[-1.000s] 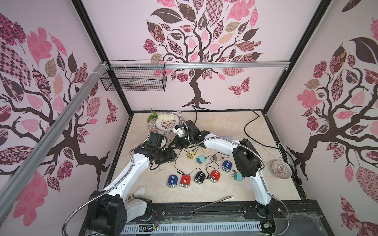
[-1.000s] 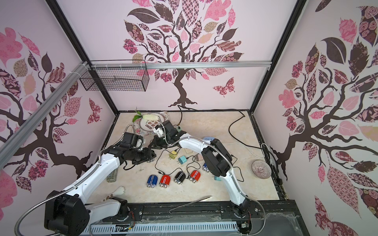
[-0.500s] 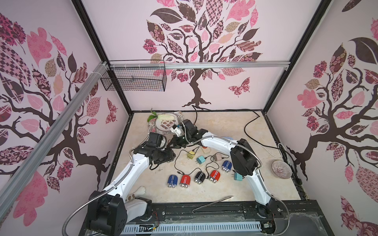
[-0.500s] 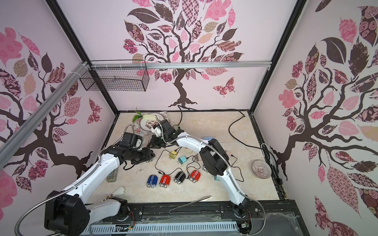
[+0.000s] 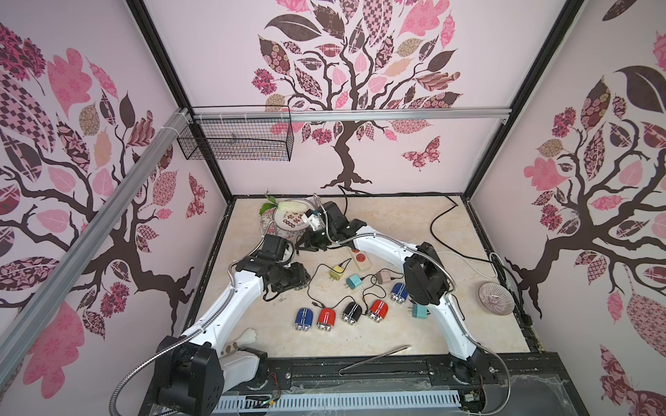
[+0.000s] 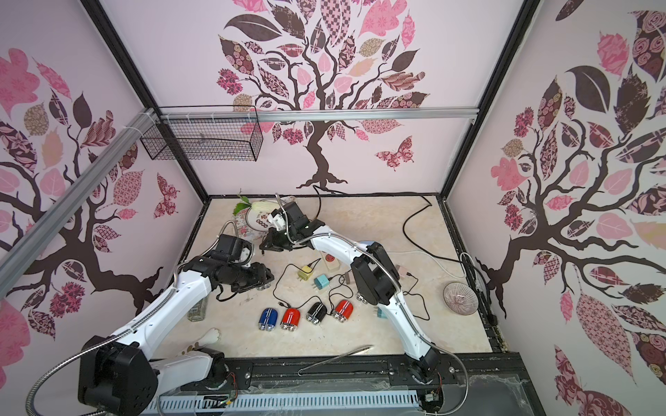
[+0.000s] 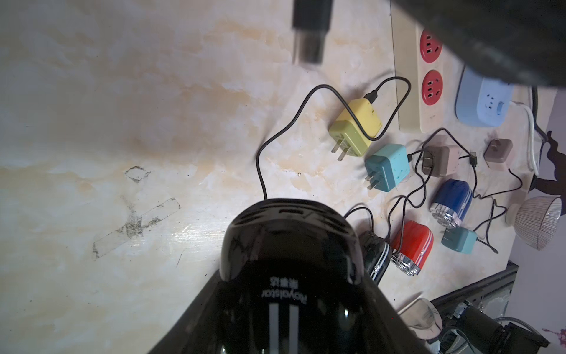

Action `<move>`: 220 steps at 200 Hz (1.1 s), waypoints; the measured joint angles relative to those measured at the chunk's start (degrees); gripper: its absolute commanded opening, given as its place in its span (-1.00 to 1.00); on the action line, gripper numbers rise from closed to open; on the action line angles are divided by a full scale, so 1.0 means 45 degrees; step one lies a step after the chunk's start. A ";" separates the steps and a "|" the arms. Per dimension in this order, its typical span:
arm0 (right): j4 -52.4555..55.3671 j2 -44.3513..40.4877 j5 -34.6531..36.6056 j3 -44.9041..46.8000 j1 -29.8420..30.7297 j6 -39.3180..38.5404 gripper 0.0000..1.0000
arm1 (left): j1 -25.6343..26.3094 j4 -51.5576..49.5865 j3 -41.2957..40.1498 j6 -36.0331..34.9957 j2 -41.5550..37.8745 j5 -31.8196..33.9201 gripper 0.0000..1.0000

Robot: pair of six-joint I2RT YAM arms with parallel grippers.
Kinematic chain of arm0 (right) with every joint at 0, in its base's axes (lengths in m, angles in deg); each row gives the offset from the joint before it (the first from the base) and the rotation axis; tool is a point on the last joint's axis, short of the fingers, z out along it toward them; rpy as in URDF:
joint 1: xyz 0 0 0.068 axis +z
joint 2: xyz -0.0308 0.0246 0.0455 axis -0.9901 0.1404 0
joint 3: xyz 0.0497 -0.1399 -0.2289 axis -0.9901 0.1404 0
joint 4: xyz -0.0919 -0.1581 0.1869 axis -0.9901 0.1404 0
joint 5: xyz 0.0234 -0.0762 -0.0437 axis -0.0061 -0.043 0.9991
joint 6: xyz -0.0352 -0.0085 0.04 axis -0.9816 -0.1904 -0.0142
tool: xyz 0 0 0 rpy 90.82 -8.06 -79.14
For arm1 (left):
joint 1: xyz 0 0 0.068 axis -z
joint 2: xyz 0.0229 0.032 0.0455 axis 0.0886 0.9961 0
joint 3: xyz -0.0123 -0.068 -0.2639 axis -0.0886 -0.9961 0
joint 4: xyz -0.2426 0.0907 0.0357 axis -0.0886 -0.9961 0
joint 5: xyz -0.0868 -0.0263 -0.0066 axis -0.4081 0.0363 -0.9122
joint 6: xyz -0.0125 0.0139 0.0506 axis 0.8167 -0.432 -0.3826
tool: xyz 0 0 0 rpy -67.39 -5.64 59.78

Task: Unplug the electric shaver
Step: Remove the charging cable from the electric shaver, then place the charging cable at the center of the board, then place the electric shaver at the center of the board.

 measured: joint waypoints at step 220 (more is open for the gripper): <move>-0.1132 -0.0024 0.0223 0.3279 -0.0010 0.0359 -1.00 | 0.0000 -0.0233 -0.1025 0.2297 0.0695 0.3682 -0.74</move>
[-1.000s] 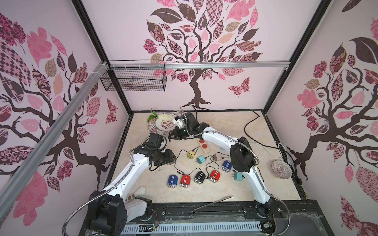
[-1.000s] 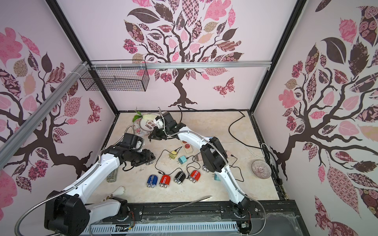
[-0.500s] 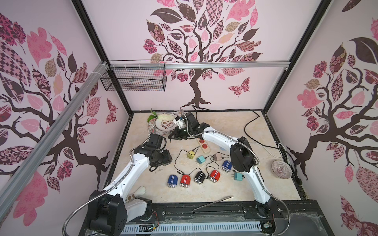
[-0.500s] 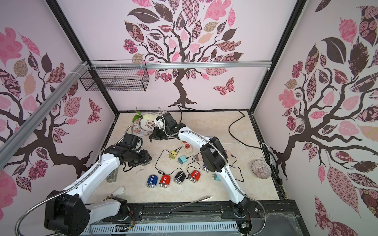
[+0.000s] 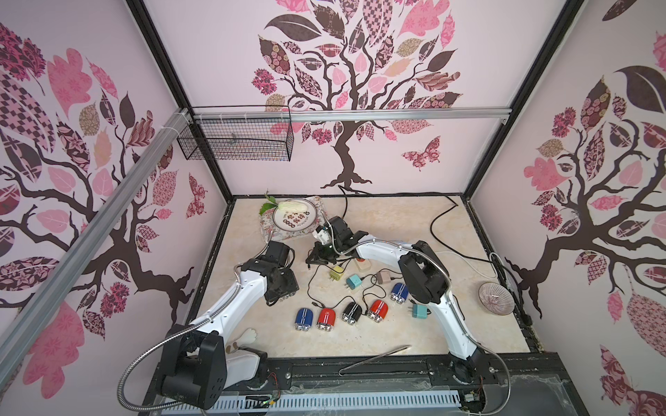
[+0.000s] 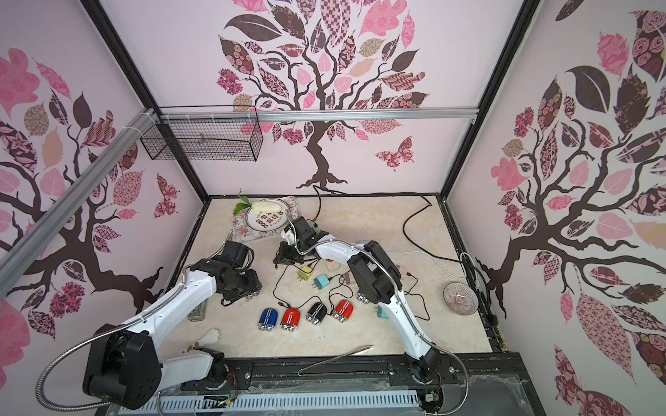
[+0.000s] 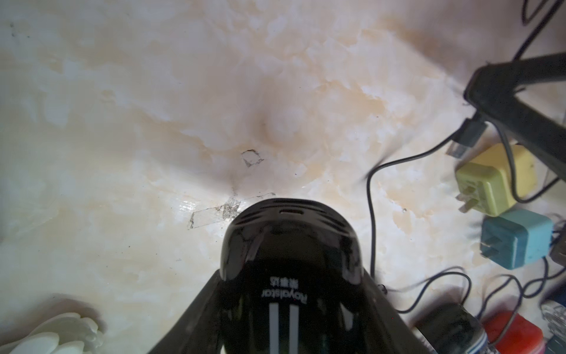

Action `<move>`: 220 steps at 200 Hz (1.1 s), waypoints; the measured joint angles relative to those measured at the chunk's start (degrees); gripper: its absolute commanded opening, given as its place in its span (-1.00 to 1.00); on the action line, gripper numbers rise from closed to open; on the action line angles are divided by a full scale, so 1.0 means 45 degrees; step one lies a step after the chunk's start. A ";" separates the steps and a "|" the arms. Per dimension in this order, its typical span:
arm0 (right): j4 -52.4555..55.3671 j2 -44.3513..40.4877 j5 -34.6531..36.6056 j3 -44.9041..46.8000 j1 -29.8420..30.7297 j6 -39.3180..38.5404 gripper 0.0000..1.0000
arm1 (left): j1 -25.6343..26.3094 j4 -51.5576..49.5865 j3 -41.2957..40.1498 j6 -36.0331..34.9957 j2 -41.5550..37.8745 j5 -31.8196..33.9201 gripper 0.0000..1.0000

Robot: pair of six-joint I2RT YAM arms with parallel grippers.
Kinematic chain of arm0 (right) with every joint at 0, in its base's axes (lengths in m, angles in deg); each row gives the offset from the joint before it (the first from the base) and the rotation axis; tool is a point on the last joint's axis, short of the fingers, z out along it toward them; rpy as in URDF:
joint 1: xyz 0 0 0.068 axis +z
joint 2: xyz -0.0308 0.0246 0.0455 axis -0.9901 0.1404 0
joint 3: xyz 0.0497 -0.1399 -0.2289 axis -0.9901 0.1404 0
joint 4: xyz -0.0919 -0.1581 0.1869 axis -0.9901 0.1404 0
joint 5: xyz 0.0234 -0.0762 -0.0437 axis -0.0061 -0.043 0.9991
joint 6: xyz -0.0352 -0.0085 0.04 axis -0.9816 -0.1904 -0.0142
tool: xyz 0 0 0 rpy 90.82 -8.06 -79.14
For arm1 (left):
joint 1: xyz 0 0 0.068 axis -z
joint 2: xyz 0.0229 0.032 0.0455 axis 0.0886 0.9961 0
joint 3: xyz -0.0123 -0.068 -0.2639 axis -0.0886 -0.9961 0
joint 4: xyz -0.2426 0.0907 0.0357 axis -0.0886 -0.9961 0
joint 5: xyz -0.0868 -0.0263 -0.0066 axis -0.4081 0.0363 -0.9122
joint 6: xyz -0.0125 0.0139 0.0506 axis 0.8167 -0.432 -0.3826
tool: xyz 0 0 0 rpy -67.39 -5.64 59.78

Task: Unplug the electric shaver
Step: Place the electric shaver at the center of the board.

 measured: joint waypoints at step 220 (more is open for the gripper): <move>-0.0520 0.0384 0.0170 0.0500 0.0913 0.0350 -1.00 | 0.0146 0.0491 -0.1389 0.0583 0.1258 0.1273 -0.57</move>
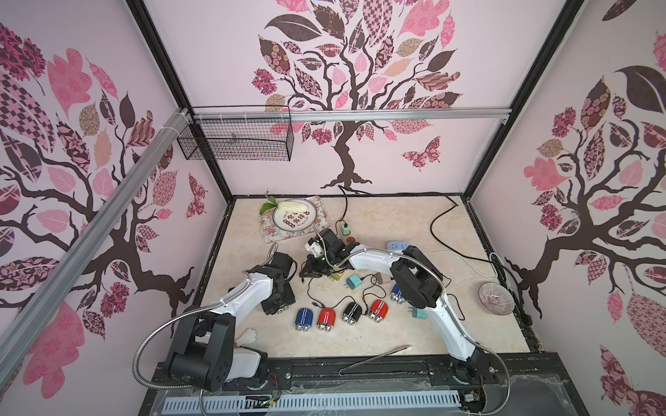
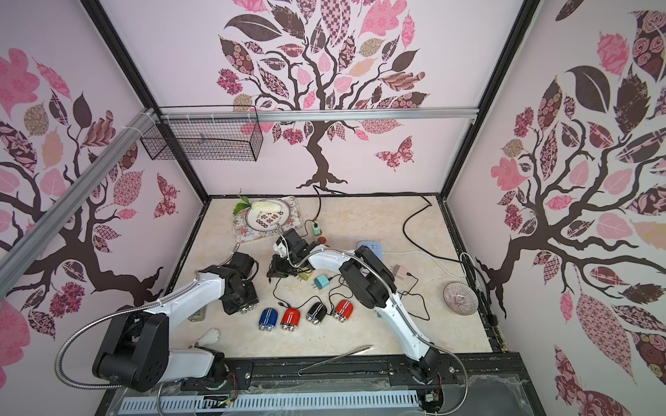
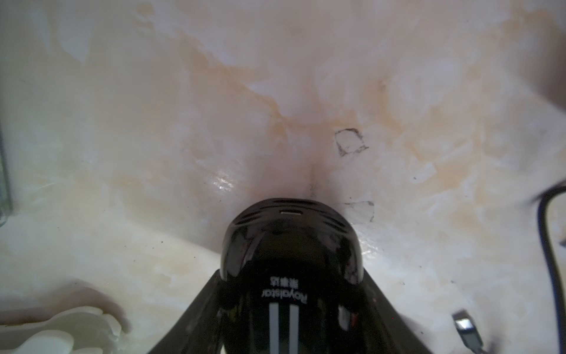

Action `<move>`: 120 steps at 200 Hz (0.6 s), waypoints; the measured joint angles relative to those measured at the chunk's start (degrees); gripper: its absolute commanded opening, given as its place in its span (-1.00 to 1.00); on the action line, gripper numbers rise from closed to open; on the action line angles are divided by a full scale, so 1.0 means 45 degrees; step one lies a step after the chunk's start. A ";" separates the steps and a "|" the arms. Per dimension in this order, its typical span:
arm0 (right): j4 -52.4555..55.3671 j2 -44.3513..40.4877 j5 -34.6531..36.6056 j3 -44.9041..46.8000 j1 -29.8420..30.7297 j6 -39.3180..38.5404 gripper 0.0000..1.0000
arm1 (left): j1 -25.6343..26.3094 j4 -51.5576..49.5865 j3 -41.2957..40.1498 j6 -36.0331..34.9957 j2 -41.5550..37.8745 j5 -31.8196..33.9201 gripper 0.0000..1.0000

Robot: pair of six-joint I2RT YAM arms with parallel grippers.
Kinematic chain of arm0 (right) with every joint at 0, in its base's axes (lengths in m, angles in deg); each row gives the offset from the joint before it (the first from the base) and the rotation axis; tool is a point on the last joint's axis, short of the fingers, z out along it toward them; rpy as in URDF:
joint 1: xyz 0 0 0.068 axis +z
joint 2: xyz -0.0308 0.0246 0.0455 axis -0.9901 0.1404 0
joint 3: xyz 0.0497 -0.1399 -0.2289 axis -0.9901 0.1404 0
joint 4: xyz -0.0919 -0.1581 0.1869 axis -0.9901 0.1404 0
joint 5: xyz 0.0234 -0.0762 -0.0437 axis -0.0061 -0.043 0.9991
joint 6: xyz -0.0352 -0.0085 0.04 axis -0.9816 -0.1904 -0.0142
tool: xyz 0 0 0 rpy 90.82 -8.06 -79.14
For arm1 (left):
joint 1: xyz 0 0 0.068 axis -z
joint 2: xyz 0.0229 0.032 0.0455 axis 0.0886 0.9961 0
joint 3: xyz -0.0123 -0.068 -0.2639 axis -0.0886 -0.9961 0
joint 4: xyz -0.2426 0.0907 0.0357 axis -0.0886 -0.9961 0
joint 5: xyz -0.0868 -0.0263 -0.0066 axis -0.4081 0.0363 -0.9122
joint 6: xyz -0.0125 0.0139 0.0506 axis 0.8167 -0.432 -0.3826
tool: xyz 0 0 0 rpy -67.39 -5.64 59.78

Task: Unplug the electric shaver
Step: Place the electric shaver at the center of the board.

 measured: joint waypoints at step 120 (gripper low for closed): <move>0.0505 0.0024 0.0554 0.0117 0.0010 -0.0442 -0.80 | 0.0355 0.0097 -0.0039 0.0000 0.0398 0.0359 -0.11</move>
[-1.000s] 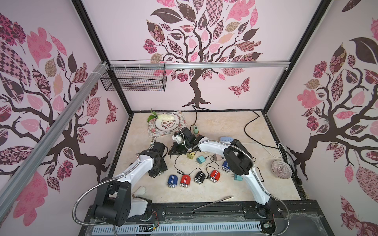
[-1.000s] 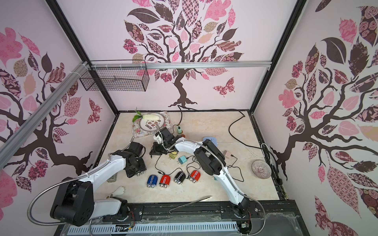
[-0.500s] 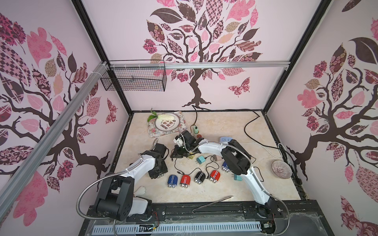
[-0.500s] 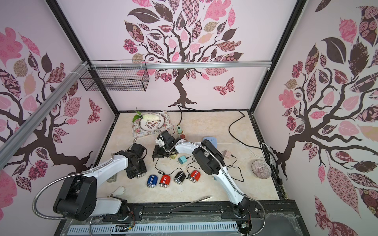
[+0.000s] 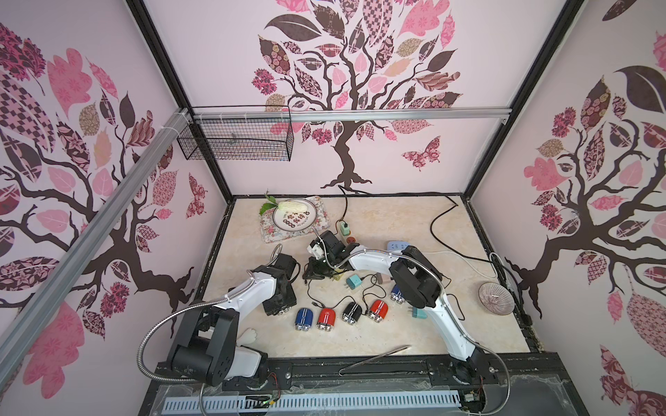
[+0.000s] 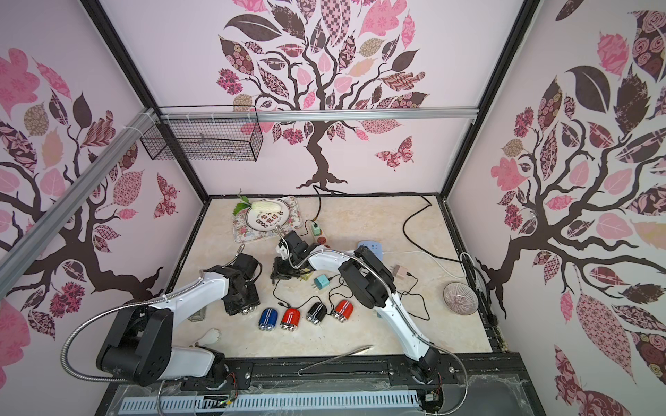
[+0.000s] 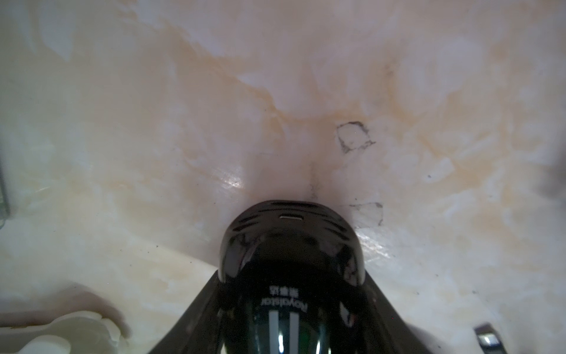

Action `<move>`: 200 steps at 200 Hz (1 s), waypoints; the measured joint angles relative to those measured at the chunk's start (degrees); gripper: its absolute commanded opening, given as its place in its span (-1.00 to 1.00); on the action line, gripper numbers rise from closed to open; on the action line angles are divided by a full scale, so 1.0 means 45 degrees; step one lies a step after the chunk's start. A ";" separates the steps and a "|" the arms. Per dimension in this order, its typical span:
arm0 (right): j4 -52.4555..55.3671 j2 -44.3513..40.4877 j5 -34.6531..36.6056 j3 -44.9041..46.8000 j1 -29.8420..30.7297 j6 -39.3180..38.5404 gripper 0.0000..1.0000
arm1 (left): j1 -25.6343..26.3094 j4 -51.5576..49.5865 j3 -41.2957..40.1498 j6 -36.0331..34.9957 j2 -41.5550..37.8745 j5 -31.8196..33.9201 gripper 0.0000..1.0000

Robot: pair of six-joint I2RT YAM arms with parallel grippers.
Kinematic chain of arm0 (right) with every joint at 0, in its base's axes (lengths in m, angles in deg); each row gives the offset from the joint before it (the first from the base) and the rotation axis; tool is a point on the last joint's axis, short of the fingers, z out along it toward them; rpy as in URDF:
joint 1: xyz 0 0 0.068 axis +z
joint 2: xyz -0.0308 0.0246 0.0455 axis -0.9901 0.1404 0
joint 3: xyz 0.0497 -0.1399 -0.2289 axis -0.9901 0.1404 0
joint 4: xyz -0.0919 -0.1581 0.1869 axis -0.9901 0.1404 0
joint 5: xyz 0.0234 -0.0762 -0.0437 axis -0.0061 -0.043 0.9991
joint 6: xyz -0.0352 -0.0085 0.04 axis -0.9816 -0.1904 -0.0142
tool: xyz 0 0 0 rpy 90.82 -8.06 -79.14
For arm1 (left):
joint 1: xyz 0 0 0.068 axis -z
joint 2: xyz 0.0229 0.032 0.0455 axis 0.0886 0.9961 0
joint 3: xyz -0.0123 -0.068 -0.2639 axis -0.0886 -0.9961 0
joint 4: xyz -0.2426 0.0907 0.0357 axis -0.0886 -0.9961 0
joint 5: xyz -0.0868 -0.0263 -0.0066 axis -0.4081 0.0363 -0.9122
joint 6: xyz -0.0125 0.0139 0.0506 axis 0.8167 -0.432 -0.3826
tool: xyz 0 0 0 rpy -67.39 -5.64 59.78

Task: Unplug the electric shaver
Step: Place the electric shaver at the center of the board.

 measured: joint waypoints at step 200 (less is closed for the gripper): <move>0.2254 -0.0899 0.1957 -0.0228 0.0092 -0.1919 0.01 | 0.0000 -0.1103 0.2098 -0.0267 -0.1253 0.1093 0.49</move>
